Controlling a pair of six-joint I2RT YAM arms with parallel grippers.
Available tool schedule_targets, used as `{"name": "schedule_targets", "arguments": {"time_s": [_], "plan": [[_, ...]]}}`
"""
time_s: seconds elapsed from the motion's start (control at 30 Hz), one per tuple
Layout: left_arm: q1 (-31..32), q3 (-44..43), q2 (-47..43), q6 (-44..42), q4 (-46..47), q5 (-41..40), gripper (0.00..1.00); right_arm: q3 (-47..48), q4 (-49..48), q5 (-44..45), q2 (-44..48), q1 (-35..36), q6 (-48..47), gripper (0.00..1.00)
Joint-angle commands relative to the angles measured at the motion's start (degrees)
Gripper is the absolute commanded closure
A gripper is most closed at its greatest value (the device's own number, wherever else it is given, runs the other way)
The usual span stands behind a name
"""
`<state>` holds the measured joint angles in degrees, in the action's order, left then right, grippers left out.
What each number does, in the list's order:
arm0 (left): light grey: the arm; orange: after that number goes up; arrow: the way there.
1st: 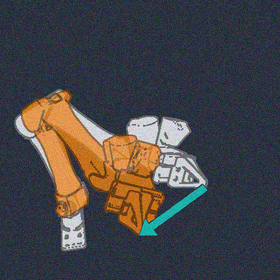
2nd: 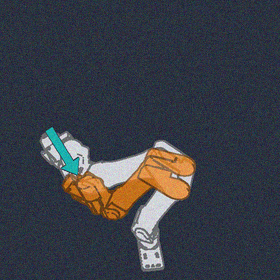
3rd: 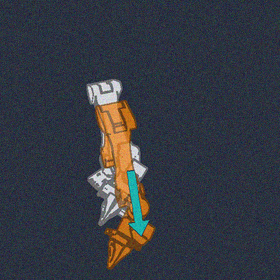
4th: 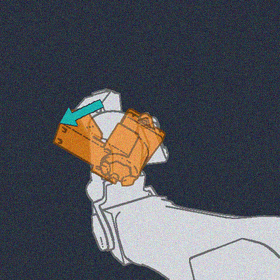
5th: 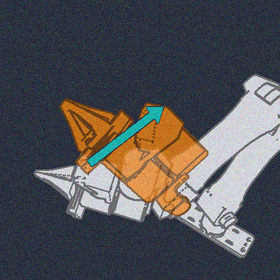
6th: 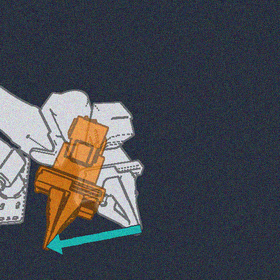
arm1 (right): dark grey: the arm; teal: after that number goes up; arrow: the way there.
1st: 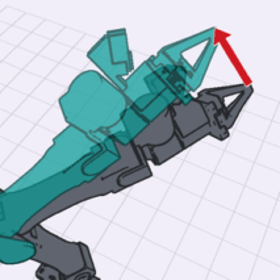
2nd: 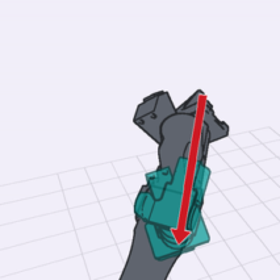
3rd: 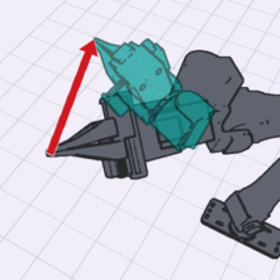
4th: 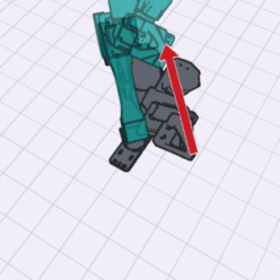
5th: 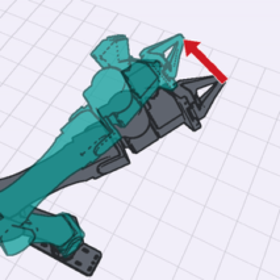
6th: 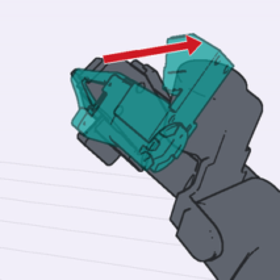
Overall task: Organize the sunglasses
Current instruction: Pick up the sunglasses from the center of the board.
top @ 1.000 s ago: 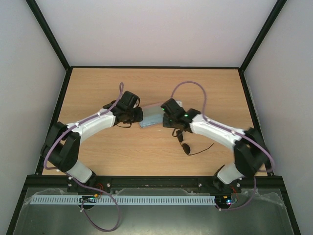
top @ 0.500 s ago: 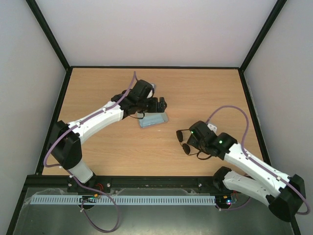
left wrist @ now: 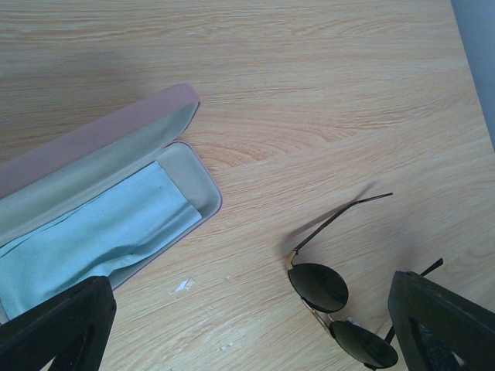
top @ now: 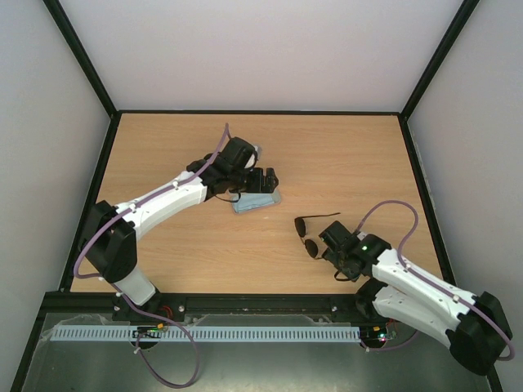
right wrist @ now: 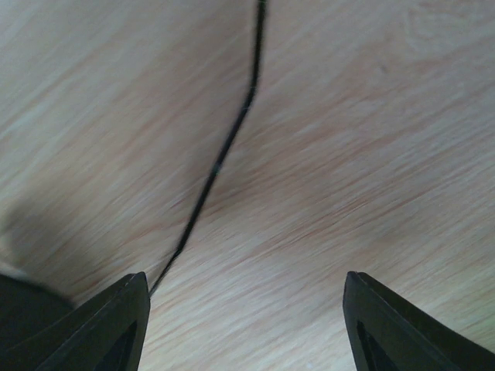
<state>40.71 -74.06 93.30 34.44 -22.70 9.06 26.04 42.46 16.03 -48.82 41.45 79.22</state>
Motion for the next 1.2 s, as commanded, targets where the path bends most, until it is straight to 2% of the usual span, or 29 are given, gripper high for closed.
{"name": "schedule_targets", "arguments": {"time_s": [0.0,0.17,0.27,0.43,0.67,1.0,1.17], "plan": [[-0.1,0.95,-2.69,-1.58,-0.54,1.39,0.01,-1.39,-4.7,-0.85,-5.86,-4.78,-0.13,0.33],[-0.27,1.79,-3.55,-1.88,-0.62,1.65,0.01,0.56,-9.22,-2.87,-11.36,-13.57,-8.4,0.36],[-0.43,1.95,-3.56,-2.07,-0.69,1.74,0.01,2.74,-8.99,-2.46,-14.28,-16.28,-11.73,0.4],[-0.54,1.79,-3.23,-2.0,-0.42,1.89,0.01,4.58,-9.79,-2.14,-16.21,-17.1,-14.54,0.45],[-0.65,1.1,-2.31,-2.1,-0.87,1.86,0.0,9.38,-9.12,0.48,-15.98,-17.19,-17.57,0.44],[-0.8,-0.67,-1.54,-2.79,-3.0,0.31,0.01,11.14,-12.74,-0.77,-26.14,-21.05,-22.92,0.44],[-0.81,-0.56,-1.33,-2.78,-2.99,0.17,0.01,11.09,-14.24,-1.72,-28.81,-22.47,-25.14,0.52]]}}
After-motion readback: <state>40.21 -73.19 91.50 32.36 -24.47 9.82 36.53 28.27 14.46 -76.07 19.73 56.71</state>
